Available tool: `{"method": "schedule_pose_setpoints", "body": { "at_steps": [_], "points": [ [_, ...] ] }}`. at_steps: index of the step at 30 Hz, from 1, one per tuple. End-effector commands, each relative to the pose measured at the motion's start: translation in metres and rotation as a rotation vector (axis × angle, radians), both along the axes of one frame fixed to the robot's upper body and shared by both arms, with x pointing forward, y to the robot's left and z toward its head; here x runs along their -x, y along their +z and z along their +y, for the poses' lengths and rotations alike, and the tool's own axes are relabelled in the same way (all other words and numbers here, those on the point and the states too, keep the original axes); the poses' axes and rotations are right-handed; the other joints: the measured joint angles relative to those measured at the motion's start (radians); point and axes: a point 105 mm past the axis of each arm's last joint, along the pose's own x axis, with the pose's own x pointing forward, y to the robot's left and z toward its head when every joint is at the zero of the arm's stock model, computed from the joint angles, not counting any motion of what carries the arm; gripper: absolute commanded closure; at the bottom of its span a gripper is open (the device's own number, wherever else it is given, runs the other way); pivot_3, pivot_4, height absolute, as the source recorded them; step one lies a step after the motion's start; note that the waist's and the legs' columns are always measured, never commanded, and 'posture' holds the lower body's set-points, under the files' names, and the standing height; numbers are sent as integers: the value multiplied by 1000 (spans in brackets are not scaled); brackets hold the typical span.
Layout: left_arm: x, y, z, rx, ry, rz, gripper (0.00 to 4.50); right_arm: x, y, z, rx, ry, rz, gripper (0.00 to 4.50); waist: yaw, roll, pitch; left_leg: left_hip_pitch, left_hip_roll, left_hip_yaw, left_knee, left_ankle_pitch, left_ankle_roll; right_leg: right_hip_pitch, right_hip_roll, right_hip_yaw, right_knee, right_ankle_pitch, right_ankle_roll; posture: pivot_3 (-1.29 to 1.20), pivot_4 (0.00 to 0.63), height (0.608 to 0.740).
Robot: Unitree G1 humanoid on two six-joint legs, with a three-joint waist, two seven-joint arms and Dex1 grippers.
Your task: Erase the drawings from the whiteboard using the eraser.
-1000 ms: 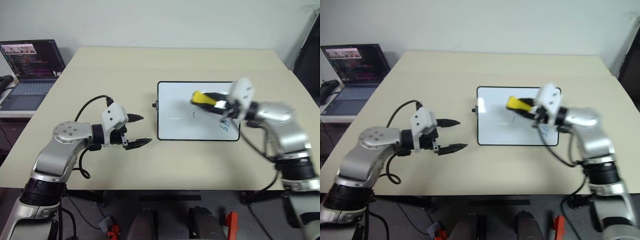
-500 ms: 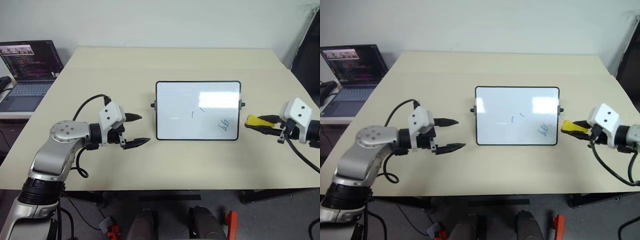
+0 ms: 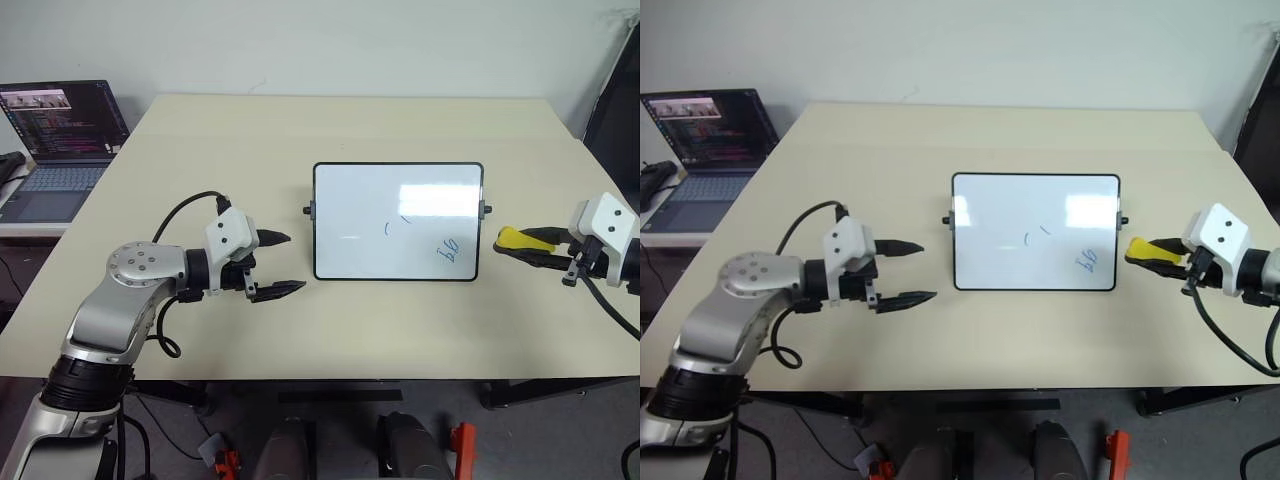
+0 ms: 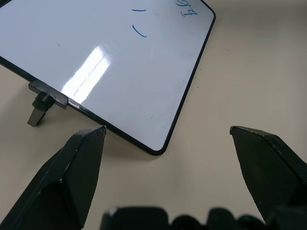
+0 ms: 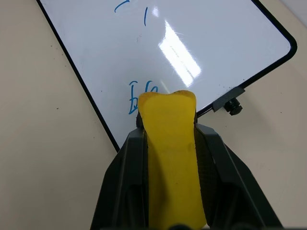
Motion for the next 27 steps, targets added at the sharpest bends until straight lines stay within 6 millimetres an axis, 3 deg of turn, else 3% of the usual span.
{"method": "schedule_pose_setpoints", "body": {
  "at_steps": [1,8,27],
  "points": [
    [1,12,-2,-6,-18,-49,0,4,17,1,16,10,-57,3537,0,0,0,0,0,0,0,0,0,0,0,0,0,0,0,0,150,740],
    [0,14,-3,-6,-25,-55,0,-12,41,1,-16,-28,-205,3537,-1,0,0,0,0,0,1,0,0,0,0,0,1,0,0,0,150,740],
    [-2,14,-4,-4,-25,-61,0,-13,42,12,-48,13,-208,3537,1,0,0,0,0,0,4,0,0,1,0,0,2,0,0,0,150,740]
  ]
}}
